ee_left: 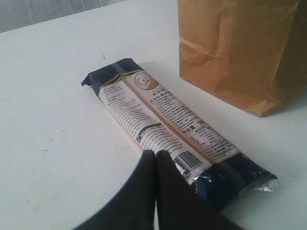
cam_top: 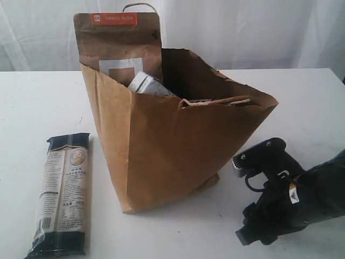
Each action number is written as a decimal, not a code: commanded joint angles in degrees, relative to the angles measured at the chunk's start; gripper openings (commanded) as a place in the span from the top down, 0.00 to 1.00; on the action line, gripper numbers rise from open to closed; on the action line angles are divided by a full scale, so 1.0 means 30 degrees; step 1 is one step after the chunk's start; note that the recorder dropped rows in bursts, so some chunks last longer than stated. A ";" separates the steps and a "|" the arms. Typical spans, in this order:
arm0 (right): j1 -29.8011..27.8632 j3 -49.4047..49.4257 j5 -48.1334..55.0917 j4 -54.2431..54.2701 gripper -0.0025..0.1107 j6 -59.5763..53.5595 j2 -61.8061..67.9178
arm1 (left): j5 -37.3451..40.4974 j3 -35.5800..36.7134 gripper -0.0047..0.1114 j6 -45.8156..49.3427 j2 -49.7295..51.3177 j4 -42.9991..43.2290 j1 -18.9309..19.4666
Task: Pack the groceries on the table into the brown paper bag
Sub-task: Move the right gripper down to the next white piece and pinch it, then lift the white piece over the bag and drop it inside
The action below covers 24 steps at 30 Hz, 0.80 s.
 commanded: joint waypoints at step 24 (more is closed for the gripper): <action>-0.1007 0.0166 -0.2432 0.1077 0.98 0.0272 0.0377 | -0.0043 0.0077 0.96 -0.0181 -0.0101 0.0037 0.0043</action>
